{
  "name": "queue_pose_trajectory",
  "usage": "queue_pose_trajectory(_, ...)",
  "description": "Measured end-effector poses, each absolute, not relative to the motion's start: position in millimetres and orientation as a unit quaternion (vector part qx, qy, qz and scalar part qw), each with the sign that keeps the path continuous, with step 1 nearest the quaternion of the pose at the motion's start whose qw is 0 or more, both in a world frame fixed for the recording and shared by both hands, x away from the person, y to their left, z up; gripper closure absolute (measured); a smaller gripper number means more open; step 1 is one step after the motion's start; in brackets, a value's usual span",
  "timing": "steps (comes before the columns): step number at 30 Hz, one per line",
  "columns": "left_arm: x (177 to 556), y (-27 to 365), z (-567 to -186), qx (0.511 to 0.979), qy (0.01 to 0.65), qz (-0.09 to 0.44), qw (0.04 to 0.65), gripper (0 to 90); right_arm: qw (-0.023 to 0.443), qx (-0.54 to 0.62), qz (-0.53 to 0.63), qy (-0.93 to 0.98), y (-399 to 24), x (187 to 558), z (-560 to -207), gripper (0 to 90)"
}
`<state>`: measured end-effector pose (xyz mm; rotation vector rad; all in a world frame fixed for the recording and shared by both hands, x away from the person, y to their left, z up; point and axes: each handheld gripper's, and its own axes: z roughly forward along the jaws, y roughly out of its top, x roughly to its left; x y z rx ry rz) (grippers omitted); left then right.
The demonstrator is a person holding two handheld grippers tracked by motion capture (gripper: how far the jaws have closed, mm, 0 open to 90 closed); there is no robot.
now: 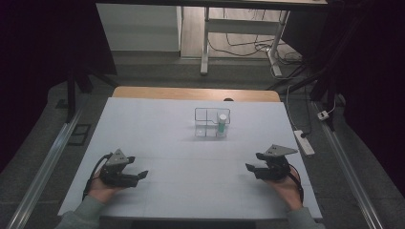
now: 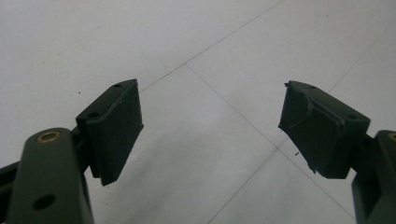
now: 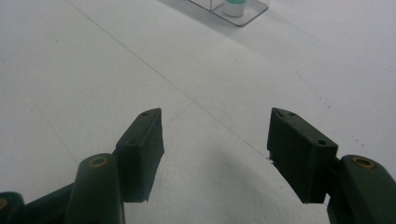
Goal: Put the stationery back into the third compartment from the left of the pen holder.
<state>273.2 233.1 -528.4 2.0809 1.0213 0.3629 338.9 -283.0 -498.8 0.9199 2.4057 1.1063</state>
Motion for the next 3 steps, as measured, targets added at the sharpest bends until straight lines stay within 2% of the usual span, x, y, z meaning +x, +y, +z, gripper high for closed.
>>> queue_pose_trajectory(3,273.3,233.2,-528.5,0.817,0.402,0.143,0.387,20.6,0.169,0.324,0.391,0.845,-283.2,338.1,-498.1,35.3)
